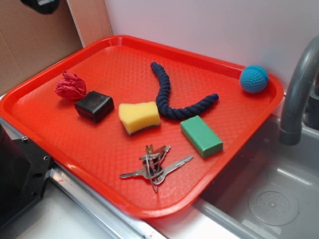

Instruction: Grab the silver keys.

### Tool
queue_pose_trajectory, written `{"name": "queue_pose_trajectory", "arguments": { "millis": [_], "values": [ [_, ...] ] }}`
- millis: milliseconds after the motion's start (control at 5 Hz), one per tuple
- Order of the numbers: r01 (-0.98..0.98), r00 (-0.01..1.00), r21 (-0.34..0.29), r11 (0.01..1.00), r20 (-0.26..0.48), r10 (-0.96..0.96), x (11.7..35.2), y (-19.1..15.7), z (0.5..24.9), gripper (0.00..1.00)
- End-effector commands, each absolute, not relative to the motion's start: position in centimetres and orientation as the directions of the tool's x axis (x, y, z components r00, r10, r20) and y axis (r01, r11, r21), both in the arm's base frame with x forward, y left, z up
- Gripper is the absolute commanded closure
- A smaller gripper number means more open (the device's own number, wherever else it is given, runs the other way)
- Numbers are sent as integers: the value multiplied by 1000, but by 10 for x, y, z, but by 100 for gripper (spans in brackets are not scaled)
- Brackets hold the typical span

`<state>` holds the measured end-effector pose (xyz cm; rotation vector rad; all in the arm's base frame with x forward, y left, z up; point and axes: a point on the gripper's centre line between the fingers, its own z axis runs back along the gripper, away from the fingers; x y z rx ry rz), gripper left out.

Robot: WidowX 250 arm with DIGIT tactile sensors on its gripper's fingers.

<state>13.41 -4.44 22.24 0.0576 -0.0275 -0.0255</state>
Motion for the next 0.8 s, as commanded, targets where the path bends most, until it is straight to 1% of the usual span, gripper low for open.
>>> {"name": "queue_pose_trajectory", "arguments": {
  "millis": [0,200,400,600],
  "values": [
    [-181,983,-41,983,-31,180,136,-83,197,0],
    [-324,946,-46,945,-34,323,137,-120,175,0],
    [-402,916,-128,907,-54,398,143,-147,149,0],
    [-299,954,-52,953,-20,298,146,-163,116,0]
  ]
}}
